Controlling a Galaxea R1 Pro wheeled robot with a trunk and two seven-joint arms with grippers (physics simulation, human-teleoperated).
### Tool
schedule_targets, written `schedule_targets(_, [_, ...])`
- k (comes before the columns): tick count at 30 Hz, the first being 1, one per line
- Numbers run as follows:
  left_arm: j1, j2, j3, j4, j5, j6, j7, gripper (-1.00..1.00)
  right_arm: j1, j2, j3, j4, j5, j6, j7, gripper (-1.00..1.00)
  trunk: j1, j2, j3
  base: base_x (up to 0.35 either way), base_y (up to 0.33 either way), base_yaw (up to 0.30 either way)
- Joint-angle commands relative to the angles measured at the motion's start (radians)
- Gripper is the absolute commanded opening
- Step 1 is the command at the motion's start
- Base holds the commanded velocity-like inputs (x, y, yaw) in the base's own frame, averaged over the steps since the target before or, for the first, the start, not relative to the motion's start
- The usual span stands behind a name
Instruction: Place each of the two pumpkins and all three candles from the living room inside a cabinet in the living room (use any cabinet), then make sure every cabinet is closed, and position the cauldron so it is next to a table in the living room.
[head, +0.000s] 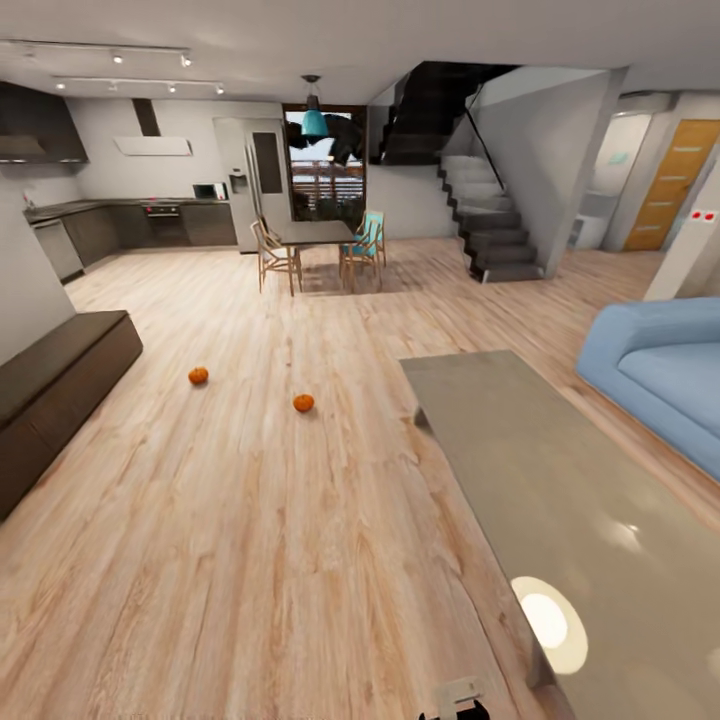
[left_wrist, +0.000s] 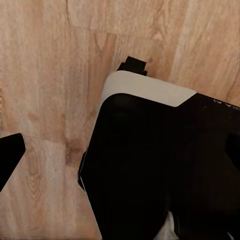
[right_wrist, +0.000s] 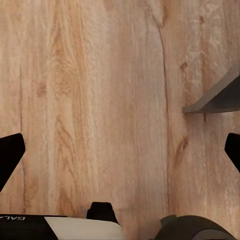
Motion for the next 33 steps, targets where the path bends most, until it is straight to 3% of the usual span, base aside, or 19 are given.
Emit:
schedule_targets(1, [0.000,0.007,0.000,0.001,0.000,0.003,0.000,1.00,0.001,0.000,0.000,0.000,0.000,-0.001,0.000,1.00,0.000,0.000,0.000,0.000,0.000,0.291])
schedule_targets(5, [0.000,0.060,0.001,0.008,-0.001,0.005,0.001,1.00,0.010,0.000,0.000,-0.001,0.001,-0.002,0.000,1.00,0.000,0.000,0.000,0.000,0.000,0.291])
schedule_targets(7, [0.000,0.074,0.001,0.023,-0.002,0.005,0.002,1.00,0.013,0.000,0.000,-0.001,0.002,-0.003,0.000,1.00,0.000,0.000,0.000,0.000,0.000,0.291])
schedule_targets(33, [0.000,0.071,0.000,0.040,-0.002,0.006,0.002,1.00,0.031,0.000,0.003,-0.011,0.005,-0.005,0.000,1.00,0.000,0.000,0.000,0.000,0.000,0.291])
